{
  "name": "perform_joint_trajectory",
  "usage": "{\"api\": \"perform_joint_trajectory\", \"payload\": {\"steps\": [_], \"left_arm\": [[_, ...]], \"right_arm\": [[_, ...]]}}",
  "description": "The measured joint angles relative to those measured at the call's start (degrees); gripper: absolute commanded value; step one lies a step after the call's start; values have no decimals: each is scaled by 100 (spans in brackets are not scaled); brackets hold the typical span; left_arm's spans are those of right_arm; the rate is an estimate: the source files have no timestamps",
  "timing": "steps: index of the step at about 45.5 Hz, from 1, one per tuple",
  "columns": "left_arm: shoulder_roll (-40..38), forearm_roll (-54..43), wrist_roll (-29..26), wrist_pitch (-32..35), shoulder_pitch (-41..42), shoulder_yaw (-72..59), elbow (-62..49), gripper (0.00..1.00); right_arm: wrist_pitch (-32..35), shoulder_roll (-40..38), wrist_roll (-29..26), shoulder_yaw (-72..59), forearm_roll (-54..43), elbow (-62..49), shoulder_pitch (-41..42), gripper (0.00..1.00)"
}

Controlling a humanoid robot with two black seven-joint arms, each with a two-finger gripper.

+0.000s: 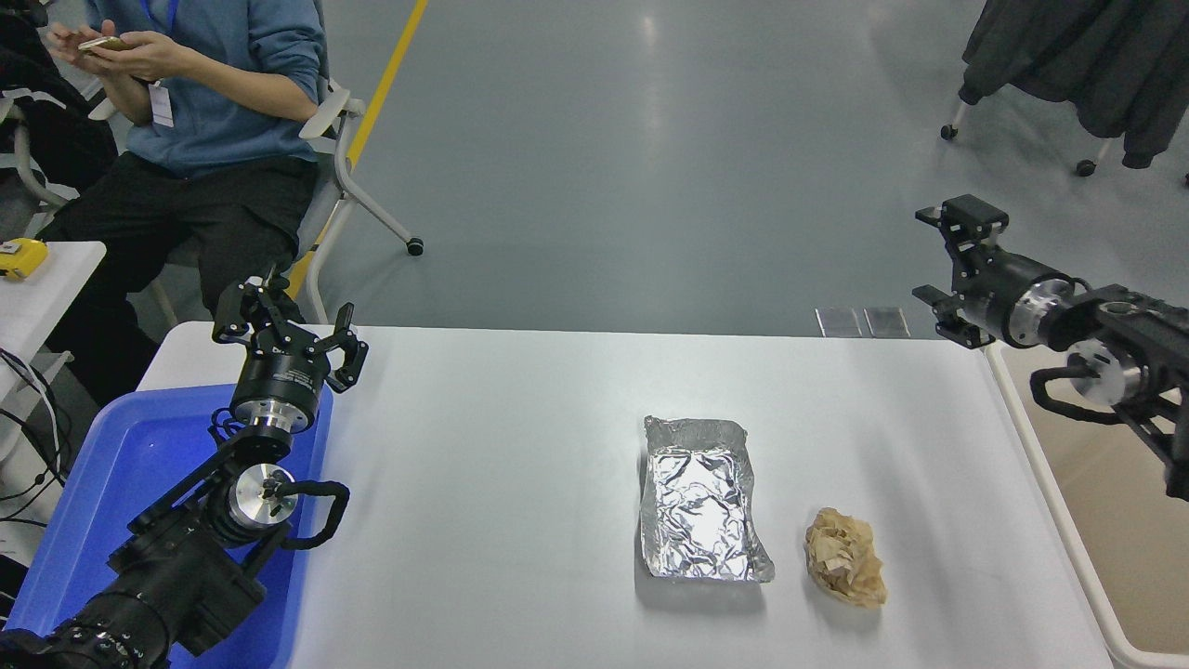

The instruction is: Dispose of the paper cup in the dustbin

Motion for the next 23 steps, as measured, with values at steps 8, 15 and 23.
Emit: {"api": "perform_joint_trajectory", "payload": {"steps": [8, 15, 23], "left_arm": [[-1, 2, 0, 0, 0, 0, -1, 100], [0, 0, 0, 0, 0, 0, 0, 100], [0, 0, -1, 0, 0, 0, 1, 100]], "right_arm": [[-769, 430, 97, 82, -493, 298, -104, 100], [-1119, 787, 86, 413, -436, 420, -165, 100], [-1296, 1060, 61, 844, 297, 497, -204, 100]]}}
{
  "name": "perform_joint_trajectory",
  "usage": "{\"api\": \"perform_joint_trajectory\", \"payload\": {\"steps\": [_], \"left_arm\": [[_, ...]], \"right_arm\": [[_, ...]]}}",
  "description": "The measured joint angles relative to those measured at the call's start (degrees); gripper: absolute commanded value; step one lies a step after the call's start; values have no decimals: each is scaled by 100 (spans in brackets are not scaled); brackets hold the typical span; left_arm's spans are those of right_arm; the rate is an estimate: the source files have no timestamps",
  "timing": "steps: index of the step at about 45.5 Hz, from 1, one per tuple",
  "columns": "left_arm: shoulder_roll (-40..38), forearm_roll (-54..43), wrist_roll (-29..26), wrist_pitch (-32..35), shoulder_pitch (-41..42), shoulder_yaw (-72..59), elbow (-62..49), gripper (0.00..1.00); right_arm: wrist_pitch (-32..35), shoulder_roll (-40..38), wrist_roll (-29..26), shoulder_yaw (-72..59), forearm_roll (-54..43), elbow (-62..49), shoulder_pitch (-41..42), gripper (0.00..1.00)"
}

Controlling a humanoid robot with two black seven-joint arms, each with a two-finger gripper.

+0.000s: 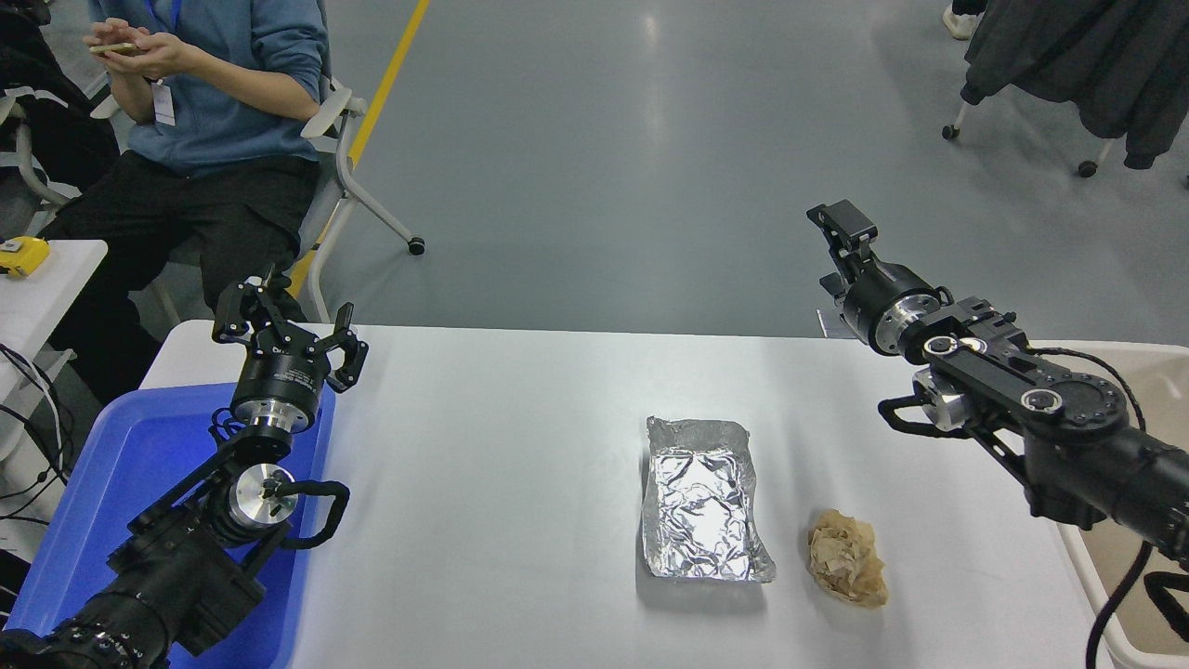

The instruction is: Dispose of the paper cup in the dustbin

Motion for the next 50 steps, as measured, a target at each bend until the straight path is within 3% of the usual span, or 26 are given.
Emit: {"api": "perform_joint_trajectory", "payload": {"steps": [23, 35, 50], "left_arm": [[0, 0, -1, 0, 0, 0, -1, 100], [0, 0, 0, -4, 0, 0, -1, 100], [0, 0, 4, -4, -1, 0, -2, 100]], "right_arm": [[-4, 350, 38, 1073, 2396, 114, -179, 100], [148, 406, 45, 1235, 2826, 105, -322, 100], [1125, 437, 151, 1355, 3001, -151, -573, 100]]}}
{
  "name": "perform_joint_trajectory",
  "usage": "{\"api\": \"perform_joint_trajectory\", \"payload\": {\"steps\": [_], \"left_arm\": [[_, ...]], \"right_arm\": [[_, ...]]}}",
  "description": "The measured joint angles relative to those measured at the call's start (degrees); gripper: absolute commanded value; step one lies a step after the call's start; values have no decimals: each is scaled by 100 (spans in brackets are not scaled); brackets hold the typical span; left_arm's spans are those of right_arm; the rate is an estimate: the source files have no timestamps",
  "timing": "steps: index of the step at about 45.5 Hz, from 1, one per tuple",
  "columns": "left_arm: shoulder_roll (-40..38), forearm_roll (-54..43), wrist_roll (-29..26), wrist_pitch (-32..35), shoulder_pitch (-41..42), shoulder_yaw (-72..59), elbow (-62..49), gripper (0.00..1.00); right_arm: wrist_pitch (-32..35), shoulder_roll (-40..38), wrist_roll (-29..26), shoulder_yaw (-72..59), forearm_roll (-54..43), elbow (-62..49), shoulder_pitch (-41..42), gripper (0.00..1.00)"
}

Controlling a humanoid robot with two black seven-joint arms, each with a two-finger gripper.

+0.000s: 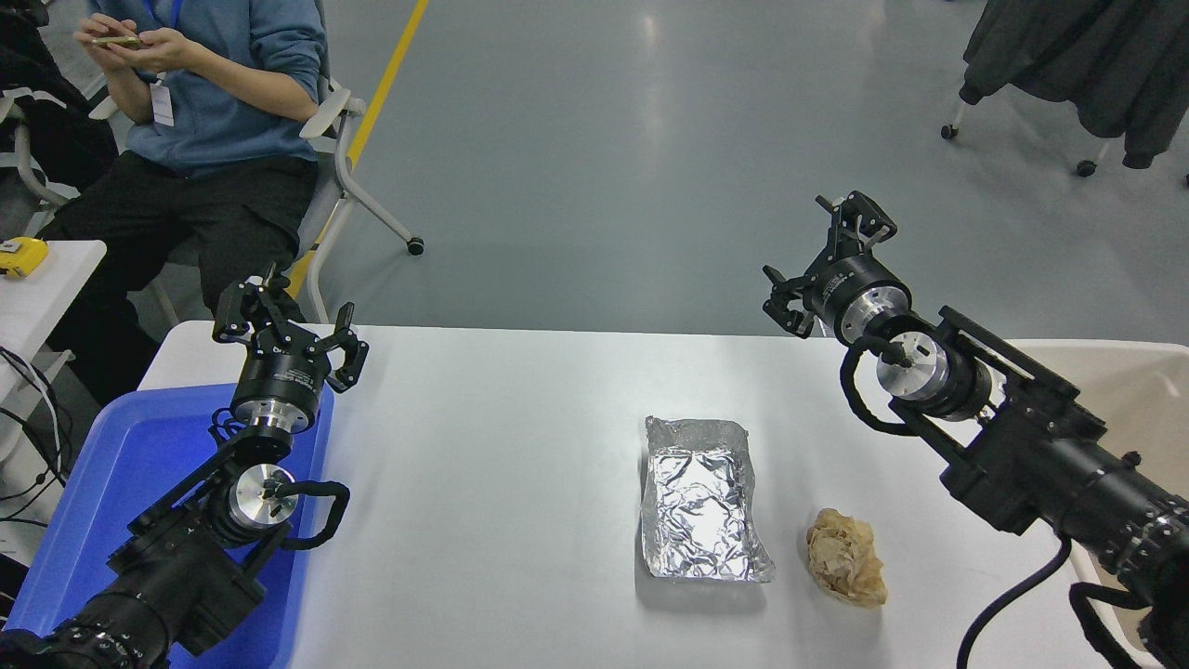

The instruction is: Dispose of the paper cup in the dustbin

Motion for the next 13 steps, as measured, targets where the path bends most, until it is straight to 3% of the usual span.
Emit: {"api": "perform_joint_trajectory", "payload": {"steps": [13], "left_arm": [[0, 0, -1, 0, -1, 0, 0, 100]], "right_arm": [[1287, 70, 340, 45, 38, -962, -157, 100]]}}
